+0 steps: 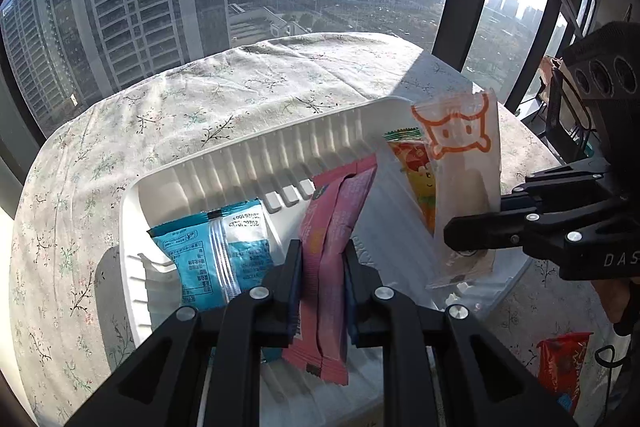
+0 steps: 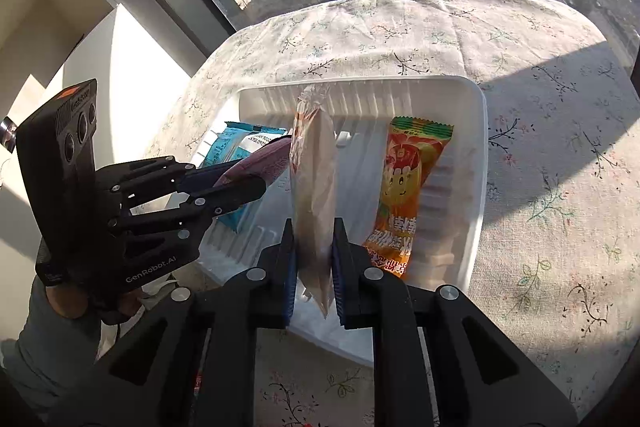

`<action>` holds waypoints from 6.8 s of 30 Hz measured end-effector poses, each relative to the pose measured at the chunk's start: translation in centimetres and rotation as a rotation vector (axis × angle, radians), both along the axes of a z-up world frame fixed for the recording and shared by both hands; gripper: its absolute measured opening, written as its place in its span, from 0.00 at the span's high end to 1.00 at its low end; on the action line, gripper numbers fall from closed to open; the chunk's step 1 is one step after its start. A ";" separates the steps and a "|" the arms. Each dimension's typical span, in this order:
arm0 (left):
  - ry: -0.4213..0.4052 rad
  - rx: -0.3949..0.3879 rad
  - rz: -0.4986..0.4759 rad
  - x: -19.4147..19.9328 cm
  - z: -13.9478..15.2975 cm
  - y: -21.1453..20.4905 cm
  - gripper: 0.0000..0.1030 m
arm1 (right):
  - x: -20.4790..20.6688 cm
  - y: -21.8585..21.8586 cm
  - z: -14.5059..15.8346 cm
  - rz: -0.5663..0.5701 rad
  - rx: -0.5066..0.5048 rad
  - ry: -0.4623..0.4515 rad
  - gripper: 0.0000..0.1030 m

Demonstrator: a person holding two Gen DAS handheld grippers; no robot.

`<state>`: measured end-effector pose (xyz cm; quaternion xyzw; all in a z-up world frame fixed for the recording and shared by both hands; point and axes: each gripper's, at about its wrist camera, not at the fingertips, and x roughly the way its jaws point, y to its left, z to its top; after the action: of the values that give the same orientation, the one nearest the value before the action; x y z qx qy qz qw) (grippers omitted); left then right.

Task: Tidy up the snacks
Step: 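Lower the pink bar and clear packet into the white tray and release both, then move both grippers back toward the remaining snack packets, then grasp the black-and-gold packet with the left gripper while the right gripper approaches the blue packet, then grasp the blue packet with the right gripper and lift it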

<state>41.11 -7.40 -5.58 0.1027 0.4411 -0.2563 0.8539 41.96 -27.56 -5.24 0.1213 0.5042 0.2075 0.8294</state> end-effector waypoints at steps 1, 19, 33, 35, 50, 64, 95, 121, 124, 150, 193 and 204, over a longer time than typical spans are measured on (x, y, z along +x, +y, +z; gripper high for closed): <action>0.001 0.005 -0.001 0.1 -0.1 -0.1 0.82 | 0.3 0.2 -0.4 0.003 -0.002 0.007 0.86; 0.028 0.077 -0.012 0.7 -1.3 -1.1 0.63 | 1.8 0.5 -3.3 0.003 -0.036 0.020 0.82; -0.030 0.012 0.036 -0.7 1.7 1.2 0.39 | 0.4 0.9 -1.7 0.019 -0.063 -0.049 0.50; -0.053 -0.013 0.056 -1.5 2.9 2.1 0.35 | -0.3 0.7 -0.5 0.020 -0.063 -0.084 0.48; -0.194 -0.188 0.132 -16.0 7.1 8.4 0.00 | -19.0 -2.3 10.3 -0.061 0.216 -0.528 0.01; -0.076 -0.254 0.250 -25.9 0.7 12.5 0.01 | -33.3 0.0 1.0 -0.121 0.267 -0.492 0.01; 0.066 0.075 0.051 -16.2 -1.0 9.5 0.44 | -32.8 1.0 -0.5 -0.115 0.203 -0.439 0.01; 0.032 -0.044 0.148 -18.9 -1.5 13.5 0.76 | -29.7 0.0 -2.5 -0.223 0.043 -0.213 0.45; 0.023 -0.085 0.173 -19.5 -1.3 14.4 0.76 | -29.5 0.6 -2.6 -0.202 0.052 -0.211 0.47; -0.004 -0.271 0.232 -23.4 -1.0 18.6 0.76 | -27.1 8.3 -2.9 -0.064 -0.141 -0.127 0.47; -0.128 -0.339 0.206 -17.6 5.1 18.3 0.76 | -23.1 0.1 2.6 -0.168 0.043 -0.229 0.75; -0.161 -0.242 0.085 -8.7 7.6 11.4 0.76 | -13.6 -1.6 7.6 -0.126 0.070 -0.254 0.75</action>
<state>32.37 3.99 2.04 0.0003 0.3410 -0.2624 0.9027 28.35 -29.19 2.34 0.1545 0.3789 0.1864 0.8932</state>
